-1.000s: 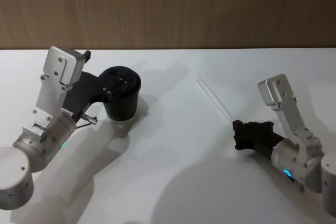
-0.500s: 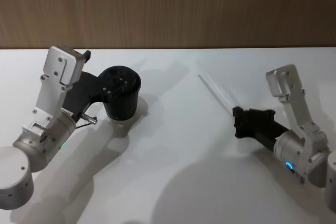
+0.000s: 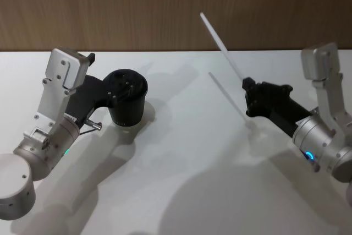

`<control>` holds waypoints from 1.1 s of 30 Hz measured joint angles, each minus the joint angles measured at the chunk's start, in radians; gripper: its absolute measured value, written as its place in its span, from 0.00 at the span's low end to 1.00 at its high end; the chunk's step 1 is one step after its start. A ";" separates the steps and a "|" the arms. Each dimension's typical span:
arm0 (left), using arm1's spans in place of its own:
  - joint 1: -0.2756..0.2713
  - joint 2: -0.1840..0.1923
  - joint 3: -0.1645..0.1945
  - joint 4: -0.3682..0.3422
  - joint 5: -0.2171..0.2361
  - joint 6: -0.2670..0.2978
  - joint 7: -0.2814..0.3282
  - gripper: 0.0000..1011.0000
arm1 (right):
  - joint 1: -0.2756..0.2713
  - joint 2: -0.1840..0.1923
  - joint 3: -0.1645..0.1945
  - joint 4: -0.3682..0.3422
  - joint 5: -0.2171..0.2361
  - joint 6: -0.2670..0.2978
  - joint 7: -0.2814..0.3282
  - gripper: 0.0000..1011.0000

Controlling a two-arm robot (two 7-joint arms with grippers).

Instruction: Pick up the straw with one hand, pass it to the other hand, and insert it into the cup.

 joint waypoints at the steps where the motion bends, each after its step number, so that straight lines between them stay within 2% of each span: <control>1: 0.000 0.000 0.000 0.000 0.000 0.000 0.000 0.99 | 0.000 0.000 0.000 0.000 0.000 0.000 0.000 0.00; 7: 0.001 0.000 -0.002 -0.003 -0.001 0.000 -0.002 0.99 | -0.001 -0.011 0.011 -0.040 0.049 -0.075 0.042 0.00; 13: 0.005 0.002 -0.011 -0.015 -0.019 -0.002 -0.022 0.99 | -0.004 -0.021 0.011 -0.072 0.084 -0.122 0.071 0.00; 26: 0.029 0.008 -0.059 -0.059 -0.140 -0.024 -0.124 0.99 | -0.025 -0.031 -0.009 -0.125 0.112 -0.179 0.091 0.00; 33: 0.044 0.009 -0.094 -0.085 -0.243 -0.033 -0.210 0.99 | -0.037 -0.031 -0.022 -0.144 0.119 -0.190 0.092 0.00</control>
